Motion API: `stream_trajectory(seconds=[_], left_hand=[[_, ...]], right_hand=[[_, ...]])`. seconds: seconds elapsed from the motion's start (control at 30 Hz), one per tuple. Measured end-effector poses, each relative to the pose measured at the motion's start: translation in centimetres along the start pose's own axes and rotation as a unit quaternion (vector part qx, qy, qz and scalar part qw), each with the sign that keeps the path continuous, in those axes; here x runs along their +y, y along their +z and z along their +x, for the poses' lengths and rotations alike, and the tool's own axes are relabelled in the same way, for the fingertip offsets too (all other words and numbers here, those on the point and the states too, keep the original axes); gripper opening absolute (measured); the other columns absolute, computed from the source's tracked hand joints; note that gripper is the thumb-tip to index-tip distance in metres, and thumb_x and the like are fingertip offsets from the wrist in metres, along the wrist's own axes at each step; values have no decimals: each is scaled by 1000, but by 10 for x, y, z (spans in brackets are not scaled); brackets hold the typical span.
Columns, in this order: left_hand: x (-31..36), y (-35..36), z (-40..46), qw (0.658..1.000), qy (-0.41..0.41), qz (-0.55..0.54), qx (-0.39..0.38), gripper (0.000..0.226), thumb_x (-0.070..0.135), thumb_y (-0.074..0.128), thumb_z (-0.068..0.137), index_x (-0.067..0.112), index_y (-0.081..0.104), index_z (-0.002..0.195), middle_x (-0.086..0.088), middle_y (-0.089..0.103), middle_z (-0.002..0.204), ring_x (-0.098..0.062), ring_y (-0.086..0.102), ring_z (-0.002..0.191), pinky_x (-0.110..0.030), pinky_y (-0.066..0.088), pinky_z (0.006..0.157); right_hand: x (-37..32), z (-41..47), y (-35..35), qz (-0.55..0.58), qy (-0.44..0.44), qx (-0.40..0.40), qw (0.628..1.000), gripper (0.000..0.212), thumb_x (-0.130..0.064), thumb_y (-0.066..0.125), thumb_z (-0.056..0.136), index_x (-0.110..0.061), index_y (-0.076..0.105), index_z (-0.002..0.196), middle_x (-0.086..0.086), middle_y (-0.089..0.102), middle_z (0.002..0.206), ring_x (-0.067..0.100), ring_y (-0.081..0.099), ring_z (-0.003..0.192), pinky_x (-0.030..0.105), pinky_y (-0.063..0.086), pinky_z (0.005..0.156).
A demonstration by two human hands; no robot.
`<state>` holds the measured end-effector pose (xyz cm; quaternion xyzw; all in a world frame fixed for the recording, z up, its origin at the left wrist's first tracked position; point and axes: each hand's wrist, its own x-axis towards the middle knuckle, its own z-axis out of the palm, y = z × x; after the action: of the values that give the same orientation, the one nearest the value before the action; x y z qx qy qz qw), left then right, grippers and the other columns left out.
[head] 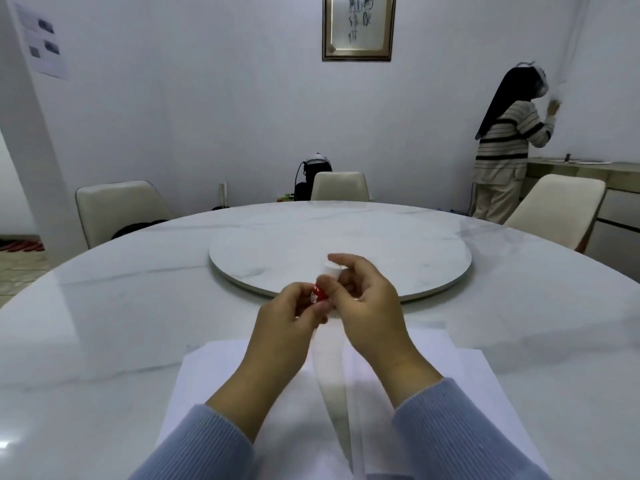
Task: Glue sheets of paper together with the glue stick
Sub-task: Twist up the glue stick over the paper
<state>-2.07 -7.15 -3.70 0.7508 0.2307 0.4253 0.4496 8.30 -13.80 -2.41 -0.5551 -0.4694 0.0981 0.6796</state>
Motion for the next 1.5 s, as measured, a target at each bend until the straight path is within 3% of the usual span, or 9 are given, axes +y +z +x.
stream_trajectory(seconds=[0.13,0.3,0.43,0.53,0.73,0.93,1.03,1.13,1.5], left_hand=[[5,-2,-4,990,-55,-115,-67,11,20,58,90,16,68,91,-1,76,82,-16,70,70,-23,51,63],[9,-8,-6,936,-126,-293,-146,31,28,56,79,7,68,99,-11,75,88,-16,67,65,-26,55,60],[9,-6,-8,928,-137,-308,-157,33,27,55,79,6,69,100,-13,74,97,-19,70,73,-27,56,63],[10,-5,-8,911,-146,-348,-166,29,26,55,80,9,76,90,-14,74,96,-21,71,74,-29,57,63],[6,-2,-8,917,-160,-337,-142,29,27,56,80,8,73,94,-16,74,97,-22,71,76,-28,56,63],[6,-6,-7,912,-164,-352,-134,30,25,56,79,6,72,97,-15,74,94,-23,71,76,-29,57,63],[6,-5,-7,917,-165,-337,-140,32,26,55,81,5,71,100,-15,74,95,-27,71,85,-29,56,66],[5,-4,-8,921,-168,-323,-142,36,27,55,81,4,68,105,-16,73,99,-28,70,91,-29,57,67],[3,-3,-8,917,-174,-331,-137,36,27,57,79,2,68,103,-12,73,90,-19,69,75,-28,57,66]], right_hand=[[-13,1,-18,135,104,-60,984,15,-13,69,83,-16,69,97,2,70,83,8,67,70,21,53,61],[-19,-1,-25,156,127,-86,976,20,-28,62,83,-22,75,97,6,72,99,21,61,90,41,51,89],[-25,-3,-11,161,112,-4,981,44,-37,75,63,-18,66,102,3,67,78,8,66,62,23,53,53],[-28,-3,-12,196,134,-27,971,22,-25,67,83,-15,64,103,7,74,82,12,66,63,23,53,51],[-26,-6,-10,143,116,-30,983,27,-35,76,68,-20,70,90,-4,65,71,5,62,60,18,51,53],[-27,-5,-12,159,121,-58,978,17,-24,62,88,-24,63,105,0,76,88,10,69,71,17,53,57],[-26,-7,-6,131,125,-28,983,33,-35,79,68,-22,66,95,5,69,88,12,65,70,20,53,53],[-26,-6,-8,134,132,-3,982,23,-18,80,72,-20,69,93,0,67,75,7,65,60,18,50,48],[-30,-4,-11,119,140,-15,983,17,-13,74,79,-14,71,96,-1,70,81,-2,65,59,10,48,50]])
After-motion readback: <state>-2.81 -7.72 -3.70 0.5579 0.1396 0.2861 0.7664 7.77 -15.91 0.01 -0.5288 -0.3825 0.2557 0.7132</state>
